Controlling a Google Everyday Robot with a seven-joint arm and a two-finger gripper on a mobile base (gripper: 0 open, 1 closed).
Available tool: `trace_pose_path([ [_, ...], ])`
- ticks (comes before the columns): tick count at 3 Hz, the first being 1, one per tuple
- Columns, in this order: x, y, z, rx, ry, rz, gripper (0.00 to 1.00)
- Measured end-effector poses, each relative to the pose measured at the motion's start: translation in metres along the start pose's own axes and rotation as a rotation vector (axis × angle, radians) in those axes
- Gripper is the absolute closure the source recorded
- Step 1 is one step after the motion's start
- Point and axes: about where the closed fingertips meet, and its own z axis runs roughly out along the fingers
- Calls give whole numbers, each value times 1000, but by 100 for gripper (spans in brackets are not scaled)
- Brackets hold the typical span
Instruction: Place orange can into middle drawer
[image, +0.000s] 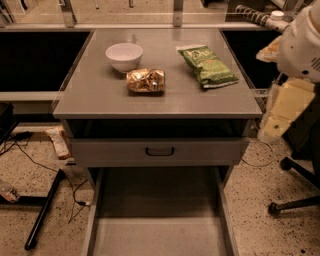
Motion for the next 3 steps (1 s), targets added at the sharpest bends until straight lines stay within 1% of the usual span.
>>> trace_pose_path([
  [1,-35,-19,14,17,-85,-61,0],
  [2,-65,-34,32,15,-170,-75,0],
  [3,-65,-34,33,15,-170,-75,0],
])
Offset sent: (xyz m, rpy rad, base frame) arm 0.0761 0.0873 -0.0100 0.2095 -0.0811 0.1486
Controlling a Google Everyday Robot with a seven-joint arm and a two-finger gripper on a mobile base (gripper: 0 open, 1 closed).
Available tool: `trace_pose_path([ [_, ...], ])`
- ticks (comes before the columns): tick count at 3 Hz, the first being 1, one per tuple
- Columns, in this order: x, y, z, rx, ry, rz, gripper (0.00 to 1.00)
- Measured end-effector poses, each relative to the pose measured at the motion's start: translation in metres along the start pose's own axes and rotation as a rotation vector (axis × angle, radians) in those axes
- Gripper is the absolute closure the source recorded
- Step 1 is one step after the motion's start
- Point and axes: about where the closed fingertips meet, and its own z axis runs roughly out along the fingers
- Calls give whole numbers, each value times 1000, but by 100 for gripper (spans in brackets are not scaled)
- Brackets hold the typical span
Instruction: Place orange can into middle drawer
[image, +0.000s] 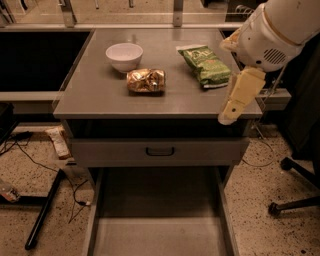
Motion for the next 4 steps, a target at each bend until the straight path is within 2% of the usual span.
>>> trace_pose_path([
  [1,-7,-4,9,5,-20,-29,0],
  [3,-35,-63,66,19,-131,-166,0],
  [4,-43,-89,92,-21,-237,-185,0],
])
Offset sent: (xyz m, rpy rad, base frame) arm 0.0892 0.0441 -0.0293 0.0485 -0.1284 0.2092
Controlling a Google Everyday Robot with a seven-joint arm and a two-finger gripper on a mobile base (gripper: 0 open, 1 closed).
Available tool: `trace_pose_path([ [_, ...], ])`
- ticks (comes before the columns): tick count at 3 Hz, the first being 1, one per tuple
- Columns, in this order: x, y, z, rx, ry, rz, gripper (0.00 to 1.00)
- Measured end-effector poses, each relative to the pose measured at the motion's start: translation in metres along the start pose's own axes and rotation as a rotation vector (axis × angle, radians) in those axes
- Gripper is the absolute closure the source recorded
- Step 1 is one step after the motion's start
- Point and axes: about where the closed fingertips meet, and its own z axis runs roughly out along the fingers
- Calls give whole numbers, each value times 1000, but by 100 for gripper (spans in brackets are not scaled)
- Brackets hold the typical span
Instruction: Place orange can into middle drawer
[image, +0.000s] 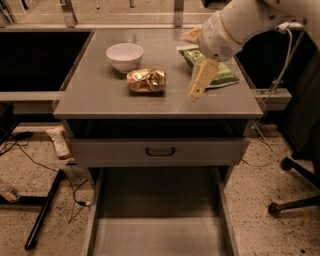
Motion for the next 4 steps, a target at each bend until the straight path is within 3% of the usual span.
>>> trace_pose_path([
  [1,1,-18,15,-23,-90,1,0],
  [2,3,-29,33,-85,-223,36,0],
  [3,-1,-32,53,-153,-263,48,0],
  [4,-5,-34,74,-192,-246,47,0],
])
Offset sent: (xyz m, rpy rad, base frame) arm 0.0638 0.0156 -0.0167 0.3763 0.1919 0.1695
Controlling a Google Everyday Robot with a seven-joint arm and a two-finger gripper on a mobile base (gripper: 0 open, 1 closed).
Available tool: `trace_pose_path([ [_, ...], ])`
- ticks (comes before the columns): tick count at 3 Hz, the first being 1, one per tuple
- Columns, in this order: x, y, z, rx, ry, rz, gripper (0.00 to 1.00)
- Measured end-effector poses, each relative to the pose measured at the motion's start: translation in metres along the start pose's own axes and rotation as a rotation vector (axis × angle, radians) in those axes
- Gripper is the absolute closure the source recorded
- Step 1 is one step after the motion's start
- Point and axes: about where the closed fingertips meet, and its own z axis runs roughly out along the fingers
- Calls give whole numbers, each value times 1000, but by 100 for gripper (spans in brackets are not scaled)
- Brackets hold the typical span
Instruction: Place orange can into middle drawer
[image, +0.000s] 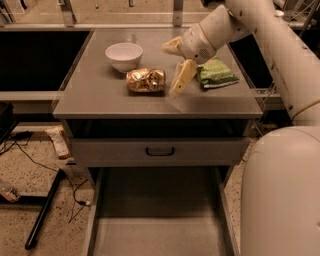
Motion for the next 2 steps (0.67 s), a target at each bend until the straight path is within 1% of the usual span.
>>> trace_pose_path([
  [1,1,-11,18,-2,60,-1,0],
  [2,8,-18,31,12,129,13,0],
])
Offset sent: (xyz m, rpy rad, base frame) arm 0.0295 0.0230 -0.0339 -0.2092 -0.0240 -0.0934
